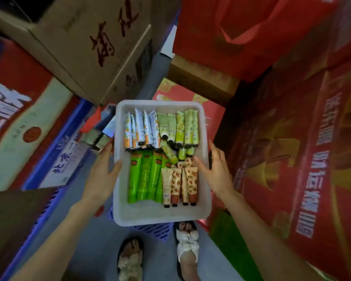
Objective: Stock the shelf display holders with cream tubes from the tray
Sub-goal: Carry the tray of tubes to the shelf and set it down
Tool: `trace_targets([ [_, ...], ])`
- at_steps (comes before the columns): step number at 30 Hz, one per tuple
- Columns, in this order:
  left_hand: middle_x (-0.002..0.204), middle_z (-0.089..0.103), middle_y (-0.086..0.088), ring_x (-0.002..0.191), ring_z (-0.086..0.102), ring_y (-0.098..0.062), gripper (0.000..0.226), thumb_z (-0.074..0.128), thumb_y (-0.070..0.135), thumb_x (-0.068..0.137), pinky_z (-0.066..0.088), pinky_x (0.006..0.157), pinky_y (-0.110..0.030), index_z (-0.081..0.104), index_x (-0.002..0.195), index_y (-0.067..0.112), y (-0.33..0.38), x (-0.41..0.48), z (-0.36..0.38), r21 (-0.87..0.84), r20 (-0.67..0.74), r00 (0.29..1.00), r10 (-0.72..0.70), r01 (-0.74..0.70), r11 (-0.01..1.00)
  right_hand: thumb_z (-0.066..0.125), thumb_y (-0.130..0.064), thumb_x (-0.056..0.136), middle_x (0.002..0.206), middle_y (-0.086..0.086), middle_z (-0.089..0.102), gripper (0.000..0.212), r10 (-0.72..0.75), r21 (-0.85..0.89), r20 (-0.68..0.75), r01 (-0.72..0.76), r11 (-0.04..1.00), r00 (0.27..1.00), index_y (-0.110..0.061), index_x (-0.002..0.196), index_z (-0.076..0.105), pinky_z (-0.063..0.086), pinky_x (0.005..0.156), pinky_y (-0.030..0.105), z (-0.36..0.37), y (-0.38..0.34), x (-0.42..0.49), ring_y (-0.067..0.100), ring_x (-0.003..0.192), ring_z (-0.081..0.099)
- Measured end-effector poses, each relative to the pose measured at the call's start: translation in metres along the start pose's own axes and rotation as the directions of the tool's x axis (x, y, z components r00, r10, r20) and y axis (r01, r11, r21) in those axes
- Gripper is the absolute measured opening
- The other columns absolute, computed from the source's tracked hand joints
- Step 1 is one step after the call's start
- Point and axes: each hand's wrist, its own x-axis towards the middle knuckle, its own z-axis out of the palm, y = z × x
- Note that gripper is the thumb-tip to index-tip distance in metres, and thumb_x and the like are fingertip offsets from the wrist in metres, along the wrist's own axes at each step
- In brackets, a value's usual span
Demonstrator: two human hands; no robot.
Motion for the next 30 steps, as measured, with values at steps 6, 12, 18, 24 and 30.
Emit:
trace_targets([
  [6, 0.131, 0.048, -0.009, 0.106, 0.054, -0.023, 0.046, 0.046, 0.012, 0.097, 0.045, 0.085, -0.034, 0.038, 0.137, 0.032, -0.001, 0.004, 0.020, -0.277, -0.078, 0.992, -0.104, 0.079, 0.958, 0.055, -0.028, 0.093, 0.118, -0.002, 0.043, 0.056, -0.001, 0.144, -0.055, 0.009, 0.990, 0.998, -0.020, 0.144, 0.032, 0.050, 0.087, 0.035, 0.013, 0.016, 0.010, 0.013, 0.099, 0.054],
  [12, 0.097, 0.060, 0.003, 0.081, 0.059, -0.011, 0.044, 0.052, 0.006, 0.092, 0.053, 0.070, -0.025, 0.045, 0.126, 0.034, 0.002, 0.007, 0.018, -0.458, -0.089, 0.974, -0.208, 0.145, 0.877, 0.056, -0.014, 0.092, 0.095, -0.011, 0.057, 0.040, 0.070, 0.396, -0.034, -0.051, 0.917, 0.997, -0.022, 0.130, 0.047, 0.046, 0.059, 0.009, 0.013, 0.014, 0.014, -0.009, 0.071, 0.059],
  [18, 0.108, 0.057, -0.006, 0.093, 0.057, -0.020, 0.045, 0.054, 0.007, 0.091, 0.048, 0.078, -0.035, 0.050, 0.127, 0.033, 0.001, 0.011, 0.015, -0.554, -0.039, 0.957, -0.288, 0.220, 0.803, 0.056, -0.017, 0.093, 0.094, -0.002, 0.059, 0.043, 0.090, 0.421, -0.003, -0.080, 0.903, 0.996, -0.019, 0.134, 0.046, 0.052, 0.072, 0.030, 0.012, 0.020, 0.020, 0.017, 0.081, 0.061],
  [24, 0.096, 0.060, 0.002, 0.089, 0.057, -0.013, 0.047, 0.050, 0.011, 0.094, 0.046, 0.071, -0.029, 0.046, 0.136, 0.031, 0.001, 0.017, 0.011, -0.548, 0.020, 0.953, -0.301, 0.262, 0.794, 0.052, -0.014, 0.095, 0.100, 0.005, 0.058, 0.047, 0.074, 0.459, 0.043, -0.085, 0.884, 0.996, -0.019, 0.140, 0.038, 0.048, 0.074, 0.023, 0.011, 0.018, 0.022, 0.016, 0.088, 0.059],
  [30, 0.096, 0.059, 0.003, 0.091, 0.057, -0.014, 0.047, 0.050, 0.010, 0.093, 0.046, 0.081, -0.036, 0.046, 0.135, 0.030, 0.004, 0.017, 0.004, -0.575, 0.052, 0.957, -0.284, 0.261, 0.776, 0.048, -0.015, 0.097, 0.099, 0.001, 0.057, 0.043, 0.070, 0.504, 0.067, -0.094, 0.859, 0.995, -0.020, 0.139, 0.039, 0.049, 0.078, 0.022, 0.003, 0.012, 0.021, 0.014, 0.092, 0.059],
])
